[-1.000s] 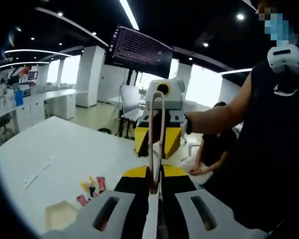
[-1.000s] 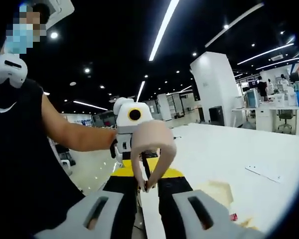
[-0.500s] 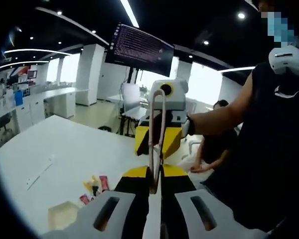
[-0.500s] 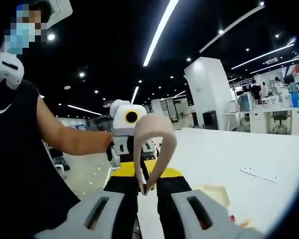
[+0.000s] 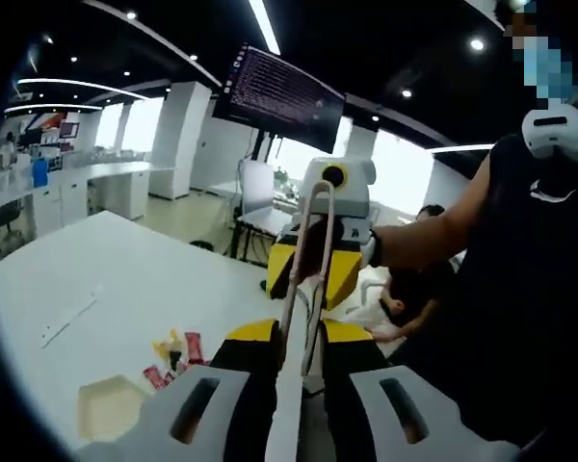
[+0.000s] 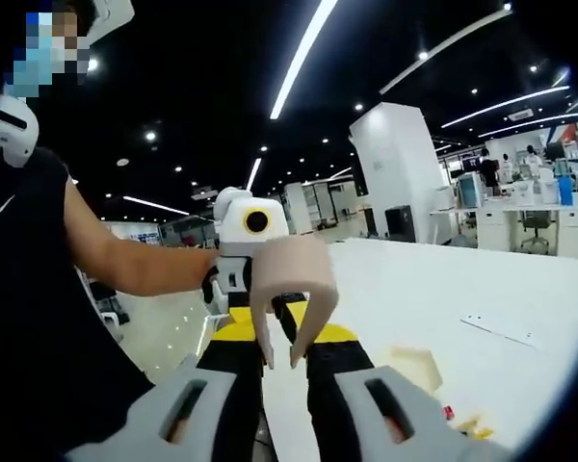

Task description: Place the target food into the container with the food tongs after gripping and lifting it, then release it inside without dropping or visibly crushing the food.

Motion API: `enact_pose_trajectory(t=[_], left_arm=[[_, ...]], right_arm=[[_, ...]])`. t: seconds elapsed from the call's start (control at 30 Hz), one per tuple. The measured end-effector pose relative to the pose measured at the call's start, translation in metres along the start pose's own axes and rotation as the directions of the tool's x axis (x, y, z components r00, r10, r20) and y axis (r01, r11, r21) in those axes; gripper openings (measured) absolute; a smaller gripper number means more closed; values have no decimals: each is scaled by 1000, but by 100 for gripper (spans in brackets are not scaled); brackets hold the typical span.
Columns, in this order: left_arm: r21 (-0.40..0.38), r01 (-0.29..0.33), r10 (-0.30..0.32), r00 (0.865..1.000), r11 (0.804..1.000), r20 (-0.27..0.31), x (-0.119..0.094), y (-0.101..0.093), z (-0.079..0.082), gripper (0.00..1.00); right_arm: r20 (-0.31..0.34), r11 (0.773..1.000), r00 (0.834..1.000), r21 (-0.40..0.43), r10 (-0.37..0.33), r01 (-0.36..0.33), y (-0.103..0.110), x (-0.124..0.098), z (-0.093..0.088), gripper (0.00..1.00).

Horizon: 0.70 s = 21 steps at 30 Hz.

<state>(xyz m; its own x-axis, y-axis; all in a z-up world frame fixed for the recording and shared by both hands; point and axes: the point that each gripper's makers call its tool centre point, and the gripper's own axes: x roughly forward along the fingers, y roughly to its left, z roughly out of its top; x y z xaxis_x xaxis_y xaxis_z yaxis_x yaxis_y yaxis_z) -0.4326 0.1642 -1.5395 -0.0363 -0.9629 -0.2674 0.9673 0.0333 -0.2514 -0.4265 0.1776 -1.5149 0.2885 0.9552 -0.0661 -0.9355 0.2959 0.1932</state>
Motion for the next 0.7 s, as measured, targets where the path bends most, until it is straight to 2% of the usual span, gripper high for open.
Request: enact_pose_trajectory(t=[0.17, 0.27, 0.33, 0.47, 0.7], left_arm=[[29, -41, 40, 999, 999, 27, -2, 3, -1, 19], [0, -15, 15, 1000, 1000, 21, -3, -2, -6, 15], [19, -25, 25, 1000, 1000, 13, -3, -3, -8, 12], [21, -22, 22, 1000, 1000, 3, -5, -8, -8, 10], [36, -4, 7, 997, 999, -81, -4, -12, -19, 8]], right_arm=[[7, 1000, 1000, -18, -19, 19, -2, 0, -2, 18], [10, 1000, 1000, -17, 6, -6, 3, 1, -4, 17], [7, 999, 1000, -38, 0, 1, 5, 3, -7, 17], [23, 1000, 1000, -8, 16, -16, 6, 4, -5, 17], [7, 996, 997, 38, 77, -77, 15, 7, -9, 17]])
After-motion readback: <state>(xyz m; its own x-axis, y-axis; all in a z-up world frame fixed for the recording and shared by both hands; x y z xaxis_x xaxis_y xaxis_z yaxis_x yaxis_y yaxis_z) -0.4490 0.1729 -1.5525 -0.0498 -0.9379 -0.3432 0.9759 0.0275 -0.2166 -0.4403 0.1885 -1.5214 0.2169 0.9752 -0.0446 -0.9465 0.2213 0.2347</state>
